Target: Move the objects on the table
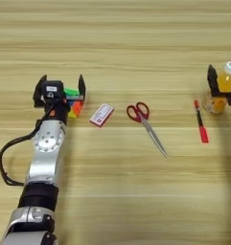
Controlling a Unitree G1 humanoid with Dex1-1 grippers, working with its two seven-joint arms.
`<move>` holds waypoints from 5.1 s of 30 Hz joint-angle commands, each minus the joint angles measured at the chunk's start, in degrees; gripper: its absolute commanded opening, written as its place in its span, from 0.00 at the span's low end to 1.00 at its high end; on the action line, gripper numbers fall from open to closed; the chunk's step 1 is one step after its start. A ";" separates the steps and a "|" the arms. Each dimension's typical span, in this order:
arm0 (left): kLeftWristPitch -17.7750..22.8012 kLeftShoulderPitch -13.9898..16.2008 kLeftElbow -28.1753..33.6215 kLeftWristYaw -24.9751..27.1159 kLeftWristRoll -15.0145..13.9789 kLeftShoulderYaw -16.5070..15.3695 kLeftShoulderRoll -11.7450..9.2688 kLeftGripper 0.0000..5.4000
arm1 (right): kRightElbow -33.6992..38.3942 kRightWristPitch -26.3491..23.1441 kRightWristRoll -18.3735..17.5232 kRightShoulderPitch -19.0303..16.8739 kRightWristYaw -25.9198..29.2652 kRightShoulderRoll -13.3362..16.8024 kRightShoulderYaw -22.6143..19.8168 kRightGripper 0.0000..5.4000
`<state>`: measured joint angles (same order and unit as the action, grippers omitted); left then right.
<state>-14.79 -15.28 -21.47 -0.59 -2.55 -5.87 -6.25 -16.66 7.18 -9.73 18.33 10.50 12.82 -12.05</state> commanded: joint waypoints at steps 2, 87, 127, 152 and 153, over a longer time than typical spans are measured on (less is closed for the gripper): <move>-0.14 -0.70 -0.59 0.01 0.69 0.22 0.11 1.00 | -3.67 0.77 -0.59 2.54 0.36 0.77 -0.94 0.99; -0.63 2.57 5.20 8.71 1.70 7.03 0.07 1.00 | 10.73 -9.90 -4.60 2.11 3.40 -1.05 1.09 0.65; -2.20 6.50 8.51 23.26 3.22 20.70 0.39 1.00 | 26.43 -23.67 -5.89 -0.44 6.29 -8.18 17.46 0.65; 0.14 7.80 11.17 28.78 -3.32 19.77 1.29 1.00 | 27.90 -23.79 -3.44 0.11 6.77 -13.29 23.76 0.65; 0.19 7.77 11.17 28.74 -3.34 19.63 1.33 1.00 | 28.41 -23.98 -3.45 -0.13 6.84 -13.33 24.10 0.65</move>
<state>-15.47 -7.28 -9.73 28.06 -5.90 13.74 -5.26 8.90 -16.84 -13.10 16.94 16.87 0.17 11.13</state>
